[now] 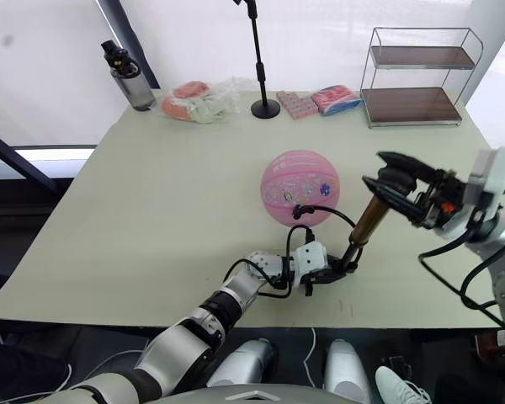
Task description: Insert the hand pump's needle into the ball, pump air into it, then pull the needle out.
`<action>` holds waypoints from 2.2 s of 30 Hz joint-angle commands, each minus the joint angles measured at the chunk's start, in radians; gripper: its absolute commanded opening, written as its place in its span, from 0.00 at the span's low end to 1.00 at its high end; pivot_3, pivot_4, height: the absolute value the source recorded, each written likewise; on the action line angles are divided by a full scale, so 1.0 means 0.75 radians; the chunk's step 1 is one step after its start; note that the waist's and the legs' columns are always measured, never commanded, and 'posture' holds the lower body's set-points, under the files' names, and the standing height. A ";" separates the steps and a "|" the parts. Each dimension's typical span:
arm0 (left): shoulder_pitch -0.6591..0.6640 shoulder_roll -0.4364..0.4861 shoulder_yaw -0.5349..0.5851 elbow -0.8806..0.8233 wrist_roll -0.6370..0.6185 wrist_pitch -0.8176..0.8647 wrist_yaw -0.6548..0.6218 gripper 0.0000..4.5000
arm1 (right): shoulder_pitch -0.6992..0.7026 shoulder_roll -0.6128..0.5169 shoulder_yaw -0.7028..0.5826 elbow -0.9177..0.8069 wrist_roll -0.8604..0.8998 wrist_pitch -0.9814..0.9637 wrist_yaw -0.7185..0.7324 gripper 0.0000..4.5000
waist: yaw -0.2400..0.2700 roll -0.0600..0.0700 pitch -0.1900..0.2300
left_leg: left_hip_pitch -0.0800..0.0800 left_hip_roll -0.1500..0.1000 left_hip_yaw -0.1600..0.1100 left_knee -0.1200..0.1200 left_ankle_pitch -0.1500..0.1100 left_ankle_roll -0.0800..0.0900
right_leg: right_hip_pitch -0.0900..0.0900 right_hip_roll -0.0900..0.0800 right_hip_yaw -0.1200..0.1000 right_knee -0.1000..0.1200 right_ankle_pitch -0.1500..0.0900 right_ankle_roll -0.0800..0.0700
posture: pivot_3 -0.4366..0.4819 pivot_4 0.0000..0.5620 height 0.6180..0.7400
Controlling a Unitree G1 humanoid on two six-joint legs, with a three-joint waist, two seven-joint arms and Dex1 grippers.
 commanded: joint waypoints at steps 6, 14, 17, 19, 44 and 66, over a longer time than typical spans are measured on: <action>0.070 0.062 -0.060 0.123 0.080 0.063 -0.016 0.24 | -0.133 -0.073 -0.200 -0.053 0.125 0.095 -0.057 0.43 | 0.000 -0.001 0.003 | -0.001 0.000 0.000 0.000 0.000 0.000 | -0.001 -0.001 0.000 0.000 0.000 0.000 | 0.48 0.27 0.96; 0.070 0.058 -0.059 0.122 0.080 0.064 -0.015 0.24 | -0.065 -0.045 -0.107 -0.088 0.000 0.089 0.001 0.43 | 0.000 0.000 0.004 | -0.001 0.000 0.000 0.000 0.000 0.000 | -0.001 -0.001 0.000 0.000 0.000 0.000 | 0.48 0.27 0.96; 0.071 0.056 -0.059 0.120 0.079 0.065 -0.014 0.24 | 0.003 0.033 -0.049 -0.101 -0.041 0.065 -0.006 0.43 | 0.000 -0.001 0.003 | -0.001 0.000 0.000 0.000 0.000 0.000 | 0.000 -0.001 -0.001 0.000 0.000 0.000 | 0.48 0.27 0.96; 0.071 0.055 -0.059 0.119 0.078 0.067 -0.012 0.24 | 0.036 0.083 -0.022 -0.086 -0.079 0.038 -0.006 0.43 | -0.002 0.000 0.002 | 0.000 0.000 0.000 0.000 0.000 0.000 | 0.000 -0.001 -0.001 0.000 0.000 0.000 | 0.48 0.27 0.96; 0.080 0.055 -0.060 0.100 0.078 0.077 0.002 0.24 | 0.279 0.381 0.407 0.402 -0.677 -0.559 0.076 0.43 | -0.004 -0.002 -0.013 | 0.005 0.001 0.000 0.000 0.000 0.000 | 0.002 0.002 0.000 0.001 0.000 0.000 | 0.48 0.27 0.96; 0.081 0.053 -0.060 0.101 0.073 0.079 -0.009 0.24 | -0.058 -0.011 -0.059 -0.073 0.013 0.034 0.004 0.43 | -0.001 0.004 -0.005 | 0.000 0.000 0.000 0.000 0.000 0.000 | 0.000 0.000 0.000 0.000 0.000 0.000 | 0.48 0.27 0.96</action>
